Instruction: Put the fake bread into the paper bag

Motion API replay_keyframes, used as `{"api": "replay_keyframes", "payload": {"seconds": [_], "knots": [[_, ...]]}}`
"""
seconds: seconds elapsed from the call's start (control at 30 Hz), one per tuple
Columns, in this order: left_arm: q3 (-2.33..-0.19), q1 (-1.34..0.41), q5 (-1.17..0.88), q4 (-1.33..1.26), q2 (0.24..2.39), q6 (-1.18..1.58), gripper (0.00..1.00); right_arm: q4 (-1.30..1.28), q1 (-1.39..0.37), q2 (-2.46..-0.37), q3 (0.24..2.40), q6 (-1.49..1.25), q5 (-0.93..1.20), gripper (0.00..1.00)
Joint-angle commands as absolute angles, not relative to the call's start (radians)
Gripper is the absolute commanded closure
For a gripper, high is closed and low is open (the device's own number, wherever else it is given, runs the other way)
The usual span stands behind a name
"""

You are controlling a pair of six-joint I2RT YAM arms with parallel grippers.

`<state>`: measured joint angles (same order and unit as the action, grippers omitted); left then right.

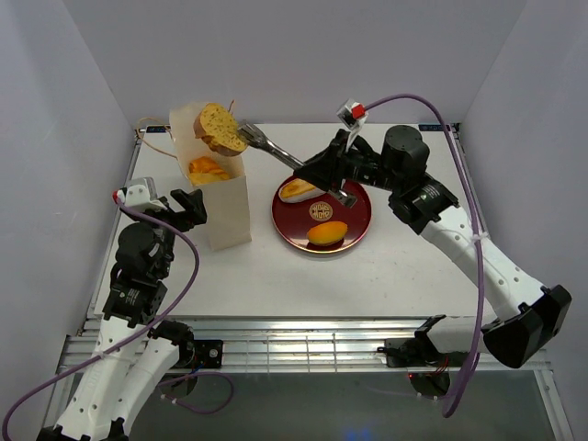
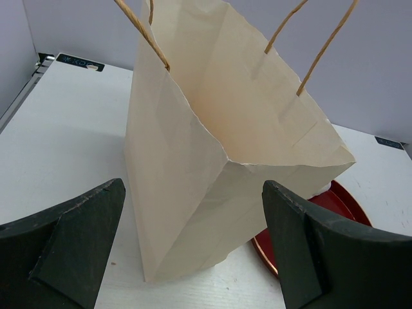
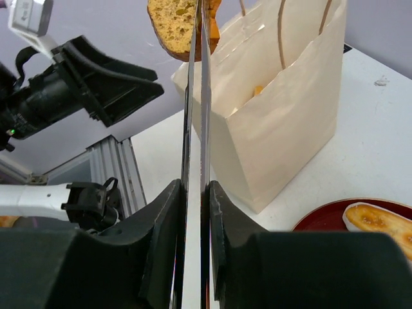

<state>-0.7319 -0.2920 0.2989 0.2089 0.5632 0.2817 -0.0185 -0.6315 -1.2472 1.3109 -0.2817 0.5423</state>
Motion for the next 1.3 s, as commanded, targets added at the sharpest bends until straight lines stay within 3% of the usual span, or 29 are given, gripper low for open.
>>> {"api": "replay_keyframes", "payload": {"seconds": [0.0,0.33,0.57,0.77,1.27], "knots": [[-0.738,-0.298,0.298,0.202,0.551,0.282,0.02,0.069,-0.638,-1.304,1.423,-0.301,0.469,0.74],[-0.736,-0.299,0.29,0.201,0.546,0.282,0.02,0.046,-0.65,-1.549,1.632,-0.359,0.497,0.74],[-0.736,-0.299,0.29,0.201,0.545,0.282,0.02,0.046,-0.652,-1.611,1.675,-0.36,0.46,0.73],[-0.738,-0.302,0.293,0.201,0.542,0.282,0.02,0.005,-0.652,-1.658,1.718,-0.361,0.477,0.5],[-0.733,-0.305,0.298,0.201,0.546,0.282,0.02,0.026,-0.652,-1.576,1.72,-0.388,0.525,0.48]]}}
